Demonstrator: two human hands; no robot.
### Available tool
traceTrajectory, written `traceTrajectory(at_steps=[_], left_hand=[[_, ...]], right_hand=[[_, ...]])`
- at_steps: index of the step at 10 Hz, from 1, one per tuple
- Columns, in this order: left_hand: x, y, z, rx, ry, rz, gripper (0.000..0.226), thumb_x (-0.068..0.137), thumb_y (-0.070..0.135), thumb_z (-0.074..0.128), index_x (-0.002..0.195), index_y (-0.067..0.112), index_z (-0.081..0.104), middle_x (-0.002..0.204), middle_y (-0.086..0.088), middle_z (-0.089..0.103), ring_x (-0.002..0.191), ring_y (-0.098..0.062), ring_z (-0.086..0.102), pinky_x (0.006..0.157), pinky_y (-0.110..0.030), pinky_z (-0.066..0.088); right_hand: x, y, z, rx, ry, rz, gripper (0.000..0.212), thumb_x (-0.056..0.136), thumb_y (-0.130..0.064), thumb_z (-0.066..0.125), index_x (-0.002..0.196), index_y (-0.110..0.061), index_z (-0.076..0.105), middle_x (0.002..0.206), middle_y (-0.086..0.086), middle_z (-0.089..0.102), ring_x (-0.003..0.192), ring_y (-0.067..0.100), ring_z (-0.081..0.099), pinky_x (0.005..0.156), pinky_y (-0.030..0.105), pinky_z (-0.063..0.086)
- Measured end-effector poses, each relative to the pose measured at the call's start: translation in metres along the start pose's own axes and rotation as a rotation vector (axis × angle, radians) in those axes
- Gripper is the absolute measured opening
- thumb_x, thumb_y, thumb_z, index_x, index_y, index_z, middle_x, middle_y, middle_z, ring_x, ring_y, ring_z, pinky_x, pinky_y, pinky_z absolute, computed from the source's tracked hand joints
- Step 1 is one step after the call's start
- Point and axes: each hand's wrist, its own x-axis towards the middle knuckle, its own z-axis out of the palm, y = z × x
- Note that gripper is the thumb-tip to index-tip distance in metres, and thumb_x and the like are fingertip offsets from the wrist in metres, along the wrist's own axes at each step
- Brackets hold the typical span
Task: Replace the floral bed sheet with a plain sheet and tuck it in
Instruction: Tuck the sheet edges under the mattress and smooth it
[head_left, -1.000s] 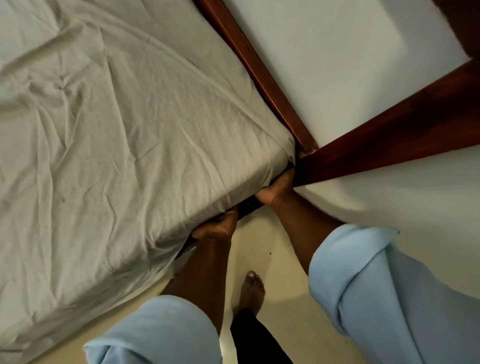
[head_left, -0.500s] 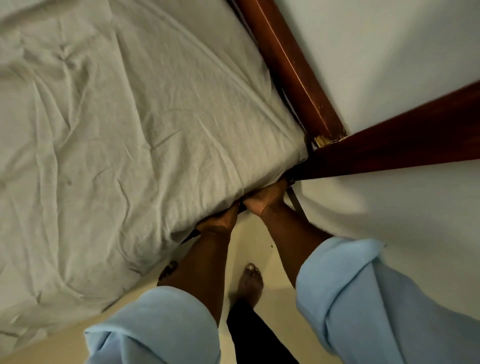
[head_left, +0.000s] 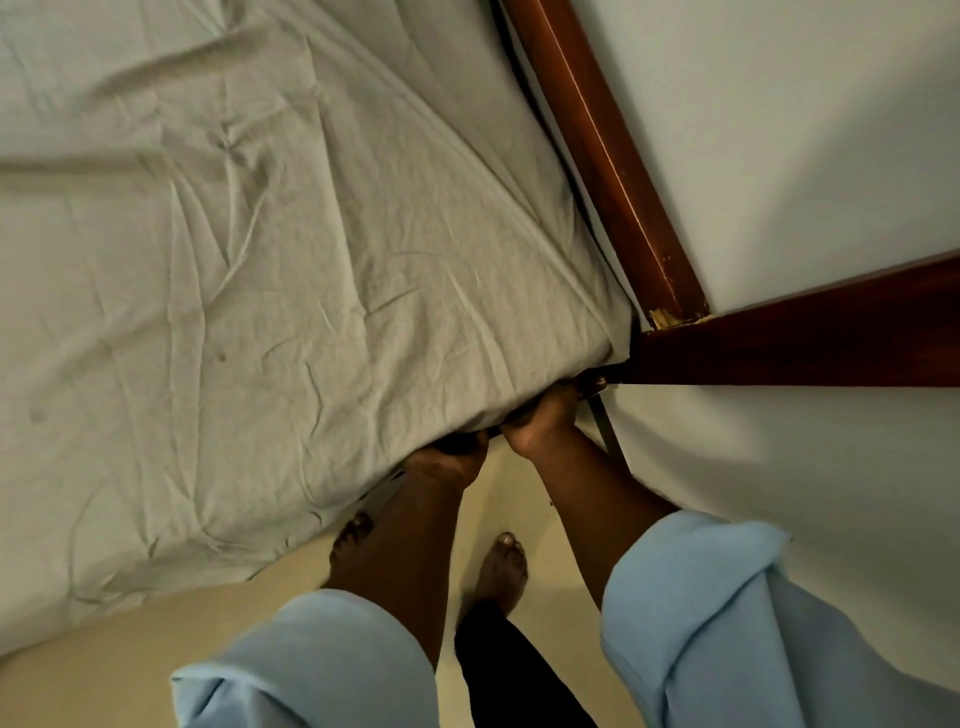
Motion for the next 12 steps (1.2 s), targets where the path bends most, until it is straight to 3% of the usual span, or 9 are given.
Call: traceTrajectory(at_steps=[2, 3, 5, 7, 8, 9, 10, 11, 12], left_hand=[[-0.026, 0.026, -0.021, -0.030, 0.256, 0.108, 0.038, 0.093, 0.055, 0.051, 0.103, 0.020, 0.064, 0.092, -0.002, 0.064, 0.079, -0.020, 0.060, 0.075, -0.035, 0.052], [-0.034, 0.041, -0.035, -0.047, 0.296, 0.103, 0.038, 0.092, 0.055, 0.054, 0.098, 0.018, 0.063, 0.086, -0.001, 0.061, 0.070, -0.017, 0.058, 0.059, -0.028, 0.048], [-0.039, 0.069, -0.082, -0.095, 0.304, 0.187, 0.040, 0.096, 0.049, 0.039, 0.109, 0.019, 0.062, 0.103, -0.001, 0.064, 0.077, -0.019, 0.059, 0.081, -0.028, 0.050], [-0.038, 0.090, -0.101, 0.138, 0.171, 0.241, 0.015, 0.097, 0.032, 0.053, 0.098, 0.021, 0.063, 0.096, 0.002, 0.062, 0.079, -0.015, 0.058, 0.072, -0.026, 0.047], [-0.025, 0.095, -0.104, 0.228, 0.202, 0.196, 0.010, 0.099, 0.025, 0.057, 0.091, 0.023, 0.062, 0.089, 0.008, 0.064, 0.072, -0.004, 0.059, 0.058, -0.018, 0.041], [-0.017, 0.101, -0.105, 0.377, 0.296, 0.190, 0.014, 0.100, 0.022, 0.054, 0.087, 0.024, 0.059, 0.086, 0.006, 0.066, 0.064, -0.003, 0.059, 0.047, -0.017, 0.035], [0.001, 0.110, -0.109, 0.476, 0.335, 0.221, 0.016, 0.101, 0.013, 0.046, 0.090, 0.020, 0.056, 0.096, -0.001, 0.065, 0.072, -0.009, 0.058, 0.047, -0.013, 0.044], [0.004, 0.117, -0.108, 0.494, 0.350, 0.211, 0.019, 0.098, 0.004, 0.043, 0.098, 0.017, 0.057, 0.110, -0.003, 0.059, 0.083, -0.010, 0.057, 0.056, -0.013, 0.052], [0.006, 0.123, -0.107, 0.450, 0.306, 0.183, 0.018, 0.099, 0.011, 0.054, 0.112, 0.019, 0.062, 0.108, -0.001, 0.064, 0.084, -0.011, 0.062, 0.048, -0.018, 0.052]], right_hand=[[-0.029, 0.017, -0.007, -0.143, 0.204, 0.065, 0.057, 0.097, -0.067, 0.038, 0.115, -0.020, 0.064, 0.099, 0.007, 0.068, 0.084, 0.023, 0.062, 0.090, 0.036, 0.047], [-0.043, 0.034, -0.007, -0.188, 0.180, 0.143, 0.065, 0.095, -0.070, 0.038, 0.130, -0.019, 0.059, 0.125, 0.009, 0.063, 0.117, 0.026, 0.059, 0.101, 0.039, 0.041], [-0.048, 0.070, 0.001, -0.282, 0.140, 0.140, 0.036, 0.097, -0.050, 0.045, 0.110, -0.020, 0.060, 0.103, 0.006, 0.068, 0.092, 0.022, 0.063, 0.069, 0.032, 0.036], [-0.031, 0.070, -0.001, -0.589, 0.314, -0.105, 0.014, 0.102, -0.019, 0.045, 0.095, -0.019, 0.057, 0.069, -0.001, 0.057, 0.051, 0.010, 0.047, 0.038, 0.020, 0.028], [-0.018, 0.069, -0.011, -0.679, 0.345, -0.231, 0.019, 0.101, -0.007, 0.049, 0.113, -0.016, 0.060, 0.072, 0.005, 0.057, 0.046, 0.006, 0.050, 0.037, 0.017, 0.038], [0.004, 0.070, -0.045, -0.859, 0.443, -0.310, 0.025, 0.089, -0.028, 0.062, 0.110, -0.018, 0.070, 0.093, 0.006, 0.069, 0.086, 0.023, 0.071, 0.075, 0.035, 0.060], [0.047, 0.070, -0.088, -1.141, 0.516, -0.291, 0.033, 0.088, -0.035, 0.060, 0.110, -0.015, 0.074, 0.112, 0.006, 0.072, 0.109, 0.031, 0.068, 0.096, 0.043, 0.056], [0.024, 0.069, -0.064, -1.135, 0.582, -0.225, 0.029, 0.092, -0.024, 0.063, 0.119, -0.015, 0.070, 0.124, 0.008, 0.070, 0.109, 0.031, 0.068, 0.097, 0.044, 0.057], [-0.011, 0.071, -0.031, -0.949, 0.418, -0.122, 0.037, 0.101, -0.014, 0.051, 0.136, -0.003, 0.054, 0.113, 0.011, 0.063, 0.096, 0.025, 0.068, 0.083, 0.040, 0.062]])
